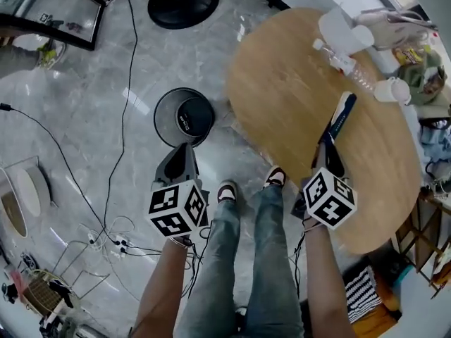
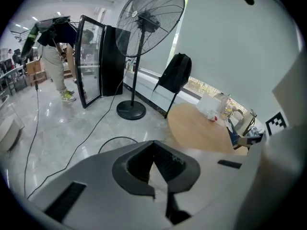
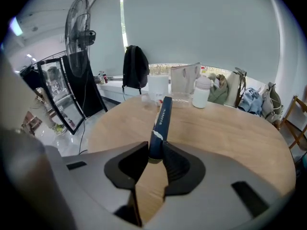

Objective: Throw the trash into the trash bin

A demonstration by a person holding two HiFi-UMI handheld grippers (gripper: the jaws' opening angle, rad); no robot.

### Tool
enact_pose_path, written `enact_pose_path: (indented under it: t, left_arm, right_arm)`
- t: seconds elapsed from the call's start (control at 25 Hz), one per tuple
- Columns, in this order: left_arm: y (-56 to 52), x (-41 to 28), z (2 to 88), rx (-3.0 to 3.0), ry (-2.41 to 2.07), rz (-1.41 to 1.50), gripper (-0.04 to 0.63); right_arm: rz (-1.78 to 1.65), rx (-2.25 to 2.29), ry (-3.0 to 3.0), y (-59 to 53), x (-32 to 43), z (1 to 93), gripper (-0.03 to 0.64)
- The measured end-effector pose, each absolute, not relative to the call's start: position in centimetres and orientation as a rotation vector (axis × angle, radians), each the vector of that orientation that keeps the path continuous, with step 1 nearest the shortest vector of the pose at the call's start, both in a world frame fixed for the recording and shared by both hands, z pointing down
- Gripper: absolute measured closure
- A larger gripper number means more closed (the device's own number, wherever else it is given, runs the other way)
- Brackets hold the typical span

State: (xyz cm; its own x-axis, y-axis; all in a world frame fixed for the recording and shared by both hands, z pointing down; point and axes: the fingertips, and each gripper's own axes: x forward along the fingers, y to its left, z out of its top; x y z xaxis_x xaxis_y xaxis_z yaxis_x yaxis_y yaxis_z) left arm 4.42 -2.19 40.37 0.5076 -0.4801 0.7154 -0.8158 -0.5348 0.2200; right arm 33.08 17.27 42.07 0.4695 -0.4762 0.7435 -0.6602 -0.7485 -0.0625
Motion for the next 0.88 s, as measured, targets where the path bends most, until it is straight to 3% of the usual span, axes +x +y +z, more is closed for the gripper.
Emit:
enact_pose_path:
  t: [0.52,0.88]
  left_arm:
    - [-3.6,-12.8,40.6,1.996,-1.344,0.675,0.586]
    - [-2.5,-21.0,42.7,1.820,-1.489,0.605,0.586]
  right_arm:
    - [1.023,2.200,-1.370,6.1,18.3,41.8,0.518]
    - [0.970,1.940,-1.609,-0.6,8.4,44.3,0.518]
